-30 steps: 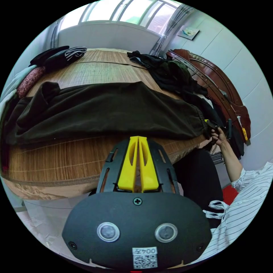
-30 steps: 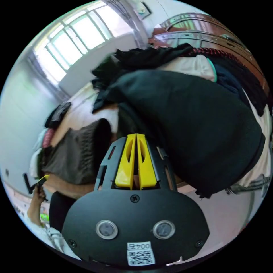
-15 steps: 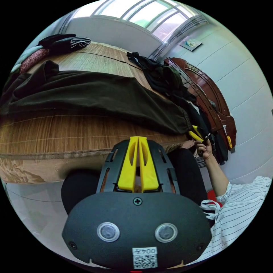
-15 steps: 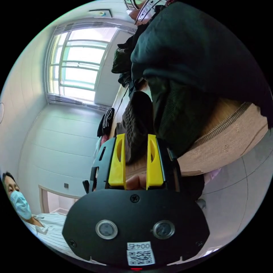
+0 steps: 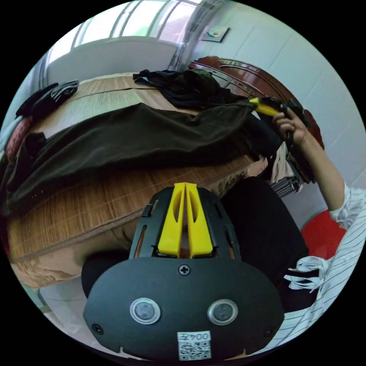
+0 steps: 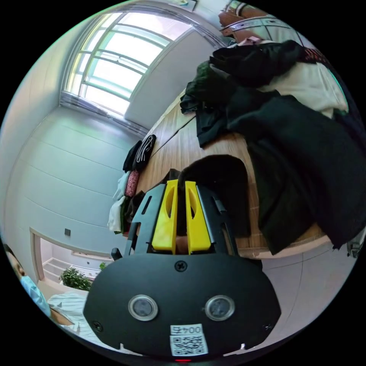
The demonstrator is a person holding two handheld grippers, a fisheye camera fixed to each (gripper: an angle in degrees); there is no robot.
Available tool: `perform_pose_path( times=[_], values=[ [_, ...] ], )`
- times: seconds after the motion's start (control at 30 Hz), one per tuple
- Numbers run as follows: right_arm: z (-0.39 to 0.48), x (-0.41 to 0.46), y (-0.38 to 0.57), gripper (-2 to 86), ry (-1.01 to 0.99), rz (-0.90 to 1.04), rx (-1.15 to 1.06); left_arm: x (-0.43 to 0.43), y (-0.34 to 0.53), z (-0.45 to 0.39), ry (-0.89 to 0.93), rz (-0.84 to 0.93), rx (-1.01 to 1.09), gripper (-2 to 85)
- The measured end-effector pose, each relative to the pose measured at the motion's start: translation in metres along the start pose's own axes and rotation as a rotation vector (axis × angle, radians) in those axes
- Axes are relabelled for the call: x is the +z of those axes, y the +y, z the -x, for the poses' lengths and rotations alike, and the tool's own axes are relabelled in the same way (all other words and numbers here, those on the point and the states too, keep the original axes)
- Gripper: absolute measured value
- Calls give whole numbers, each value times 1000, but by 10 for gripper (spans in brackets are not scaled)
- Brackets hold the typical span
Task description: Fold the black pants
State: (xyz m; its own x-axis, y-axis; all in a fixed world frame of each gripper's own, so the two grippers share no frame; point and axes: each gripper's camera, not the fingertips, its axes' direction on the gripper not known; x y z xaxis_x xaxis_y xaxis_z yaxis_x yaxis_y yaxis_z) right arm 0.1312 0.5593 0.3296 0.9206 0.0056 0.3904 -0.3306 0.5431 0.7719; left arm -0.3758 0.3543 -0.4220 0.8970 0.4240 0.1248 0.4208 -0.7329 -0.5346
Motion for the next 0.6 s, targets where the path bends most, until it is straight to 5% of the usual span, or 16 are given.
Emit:
perform_pose_path(
  times=[0.2, 0.6],
  values=[
    [62, 19, -47, 42, 46, 58, -42, 48, -13, -71, -160, -4, 316, 3],
    [0, -17, -66, 41, -117, -21, 169, 150, -37, -65, -311, 128, 257, 3]
  ],
)
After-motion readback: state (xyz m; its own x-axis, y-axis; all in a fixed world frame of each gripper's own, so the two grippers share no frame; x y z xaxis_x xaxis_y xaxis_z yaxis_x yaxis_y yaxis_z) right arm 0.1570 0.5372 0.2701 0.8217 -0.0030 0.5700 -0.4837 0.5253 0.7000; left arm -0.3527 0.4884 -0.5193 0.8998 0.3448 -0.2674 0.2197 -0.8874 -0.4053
